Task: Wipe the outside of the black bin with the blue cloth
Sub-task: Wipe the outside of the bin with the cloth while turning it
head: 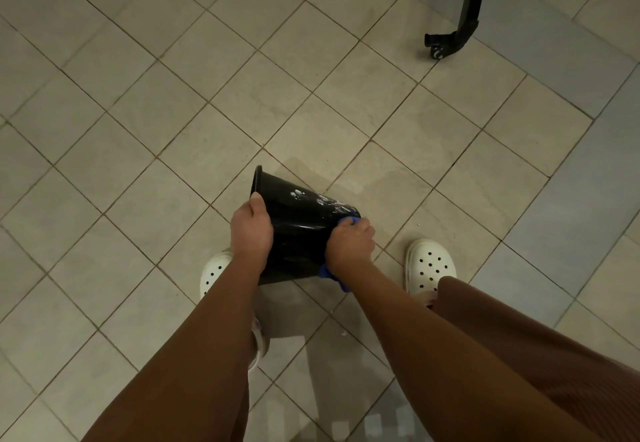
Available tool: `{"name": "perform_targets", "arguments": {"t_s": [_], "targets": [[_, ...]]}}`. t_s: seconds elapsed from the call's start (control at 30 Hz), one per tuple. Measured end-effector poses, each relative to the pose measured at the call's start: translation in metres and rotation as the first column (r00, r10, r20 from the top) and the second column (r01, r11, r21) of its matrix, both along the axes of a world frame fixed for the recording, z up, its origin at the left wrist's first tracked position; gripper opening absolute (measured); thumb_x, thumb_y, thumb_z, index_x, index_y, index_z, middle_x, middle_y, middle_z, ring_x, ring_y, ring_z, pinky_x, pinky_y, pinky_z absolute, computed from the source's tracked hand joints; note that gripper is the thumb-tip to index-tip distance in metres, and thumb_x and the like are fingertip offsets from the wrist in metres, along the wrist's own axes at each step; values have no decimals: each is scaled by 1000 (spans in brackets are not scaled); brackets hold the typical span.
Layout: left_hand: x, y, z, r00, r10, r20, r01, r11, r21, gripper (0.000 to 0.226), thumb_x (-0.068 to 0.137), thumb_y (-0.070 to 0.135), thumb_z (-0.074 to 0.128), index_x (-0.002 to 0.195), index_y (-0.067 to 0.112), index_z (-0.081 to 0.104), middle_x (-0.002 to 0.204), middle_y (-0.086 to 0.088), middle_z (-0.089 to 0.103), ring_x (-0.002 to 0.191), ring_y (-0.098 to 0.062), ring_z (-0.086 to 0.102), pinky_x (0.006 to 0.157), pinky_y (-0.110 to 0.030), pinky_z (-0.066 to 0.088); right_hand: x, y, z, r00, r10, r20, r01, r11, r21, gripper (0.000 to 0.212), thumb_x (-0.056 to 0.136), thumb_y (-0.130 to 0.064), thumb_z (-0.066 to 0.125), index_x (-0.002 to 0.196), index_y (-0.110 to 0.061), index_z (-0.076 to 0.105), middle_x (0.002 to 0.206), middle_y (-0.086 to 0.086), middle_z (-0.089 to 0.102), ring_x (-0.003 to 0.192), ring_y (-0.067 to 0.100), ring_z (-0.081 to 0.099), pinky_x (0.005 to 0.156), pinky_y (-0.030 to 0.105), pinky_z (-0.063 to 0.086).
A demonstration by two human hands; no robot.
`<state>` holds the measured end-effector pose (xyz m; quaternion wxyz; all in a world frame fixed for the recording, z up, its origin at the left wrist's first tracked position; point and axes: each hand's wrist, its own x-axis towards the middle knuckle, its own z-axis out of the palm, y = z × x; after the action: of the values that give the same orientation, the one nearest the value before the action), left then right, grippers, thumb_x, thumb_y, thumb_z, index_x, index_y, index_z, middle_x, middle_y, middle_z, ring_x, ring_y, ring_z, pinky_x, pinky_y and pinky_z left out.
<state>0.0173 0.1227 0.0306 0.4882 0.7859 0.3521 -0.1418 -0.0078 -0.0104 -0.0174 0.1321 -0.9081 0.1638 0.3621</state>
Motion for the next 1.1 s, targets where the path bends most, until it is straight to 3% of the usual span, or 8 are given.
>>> {"name": "perform_targets", "arguments": {"t_s": [0.07, 0.23, 0.4, 0.6, 0.73, 0.87, 0.97, 1.1], "targets": [[-1, 0, 1, 1000, 19, -11, -20, 1000, -16, 50, 105, 40, 30, 97, 2, 61, 99, -28, 64, 97, -39, 63, 89, -48, 52, -1, -1, -2, 999, 34, 28, -35, 999, 23, 82, 70, -23, 78, 133, -1, 31, 129, 20, 34, 115, 32, 38, 94, 38, 40], [-1, -5, 3, 1000, -14, 7, 14, 1000, -5, 40, 105, 41, 31, 82, 20, 56, 90, -12, 63, 92, -27, 63, 88, -44, 51, -3, -27, -6, 999, -35, 39, 31, 995, 96, 69, 80, -19, 68, 136, -8, 30, 129, 18, 32, 116, 32, 37, 99, 40, 39], [1, -1, -2, 1000, -5, -4, 5, 1000, 21, 47, 105, 41, 30, 87, 7, 58, 90, -22, 62, 89, -34, 62, 85, -46, 52, -5, -14, 1, 995, -86, 42, 83, 994, 77, 58, 82, -19, 63, 132, -8, 36, 129, 17, 33, 116, 30, 37, 97, 37, 39], [0, 1, -3, 1000, 23, -16, -23, 1000, -5, 44, 105, 41, 30, 88, 9, 57, 86, -16, 57, 83, -26, 58, 81, -41, 49, -3, -23, -5, 992, 38, 117, -52, 991, 121, 73, 81, -17, 66, 142, -16, 26, 134, 16, 28, 118, 31, 33, 98, 40, 37], [1, 2, -1, 999, 25, -39, -27, 997, -67, 40, 104, 39, 33, 94, 11, 59, 91, -14, 61, 92, -27, 61, 84, -40, 49, 3, -32, -8, 991, -132, -17, 133, 972, 193, 55, 89, -13, 50, 140, -15, 31, 131, 18, 33, 117, 33, 37, 96, 38, 39], [8, 7, 5, 996, 25, -89, -39, 987, -158, 29, 101, 32, 36, 103, 13, 58, 102, -13, 61, 99, -28, 59, 86, -40, 46, 11, -36, -11, 986, -160, 41, 146, 960, 237, 30, 87, -9, 44, 117, -8, 50, 116, 21, 51, 105, 34, 48, 88, 37, 40], [14, 13, 8, 982, 71, -176, -99, 983, -153, 21, 98, 27, 39, 94, 16, 56, 98, -12, 58, 94, -27, 57, 84, -40, 45, 10, -39, -13, 975, -212, 69, 179, 930, 322, 38, 86, -5, 46, 124, -5, 52, 119, 24, 50, 106, 37, 51, 89, 36, 40], [29, 18, 6, 966, 130, -222, -144, 988, -46, 17, 99, 16, 39, 91, 12, 53, 94, -11, 52, 81, -20, 51, 74, -34, 41, -6, -38, -13, 973, -204, 112, 139, 895, 424, 51, 90, -4, 44, 140, -10, 37, 131, 20, 40, 116, 34, 46, 96, 29, 36]]}}
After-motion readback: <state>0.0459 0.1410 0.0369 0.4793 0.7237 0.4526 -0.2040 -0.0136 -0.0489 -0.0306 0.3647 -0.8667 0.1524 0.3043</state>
